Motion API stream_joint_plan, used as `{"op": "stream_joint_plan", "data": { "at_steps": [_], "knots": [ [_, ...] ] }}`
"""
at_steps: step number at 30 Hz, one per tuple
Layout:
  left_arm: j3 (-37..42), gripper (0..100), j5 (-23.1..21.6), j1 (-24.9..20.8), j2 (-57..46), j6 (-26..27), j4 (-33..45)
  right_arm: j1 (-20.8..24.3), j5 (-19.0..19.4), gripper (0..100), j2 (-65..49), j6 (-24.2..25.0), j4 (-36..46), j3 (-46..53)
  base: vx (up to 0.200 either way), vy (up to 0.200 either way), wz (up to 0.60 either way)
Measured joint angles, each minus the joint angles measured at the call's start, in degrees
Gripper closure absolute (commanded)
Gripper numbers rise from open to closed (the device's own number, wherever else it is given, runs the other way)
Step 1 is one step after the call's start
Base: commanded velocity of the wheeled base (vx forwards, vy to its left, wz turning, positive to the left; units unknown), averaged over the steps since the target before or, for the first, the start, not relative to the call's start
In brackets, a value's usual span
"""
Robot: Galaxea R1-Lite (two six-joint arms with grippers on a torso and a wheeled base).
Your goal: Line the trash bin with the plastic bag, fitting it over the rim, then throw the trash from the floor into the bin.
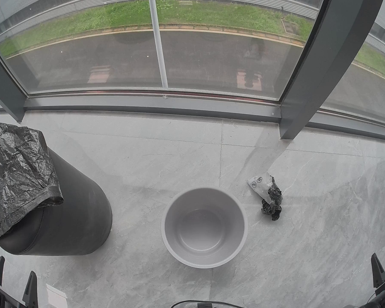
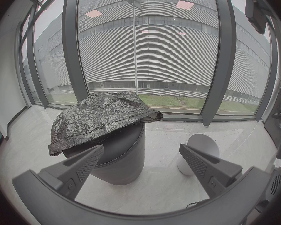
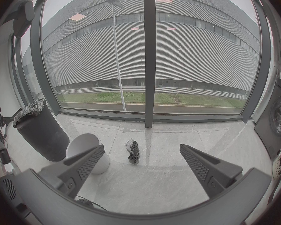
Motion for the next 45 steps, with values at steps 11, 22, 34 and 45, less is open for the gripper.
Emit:
{"op": "stream_joint_plan", "data": {
  "at_steps": [11, 22, 34, 45],
  "knots": [
    [0.0, 0, -0.5, 0.0, 0.0, 0.1, 0.5, 0.0, 0.4, 0, 0.0, -0.1, -0.7, -0.6, 0.0, 0.0, 0.0],
    [-0.9, 0, -1.0, -0.2, 0.2, -2.0, 0.3, 2.1, 7.2, 0, 9.9, 5.3, -3.8, -11.8, 0.0, 0.0, 0.0],
    [-19.1, 0, -1.3, -2.7, 11.5, 2.4, 3.0, 7.7, 13.3, 0, 31.7, 7.9, -20.3, -19.8, 0.0, 0.0, 0.0],
    [-19.5, 0, 2.1, -2.8, 22.8, 22.5, 3.3, 15.3, 15.0, 0, 53.3, 13.5, -35.8, -22.6, 0.0, 0.0, 0.0]
  ]
}}
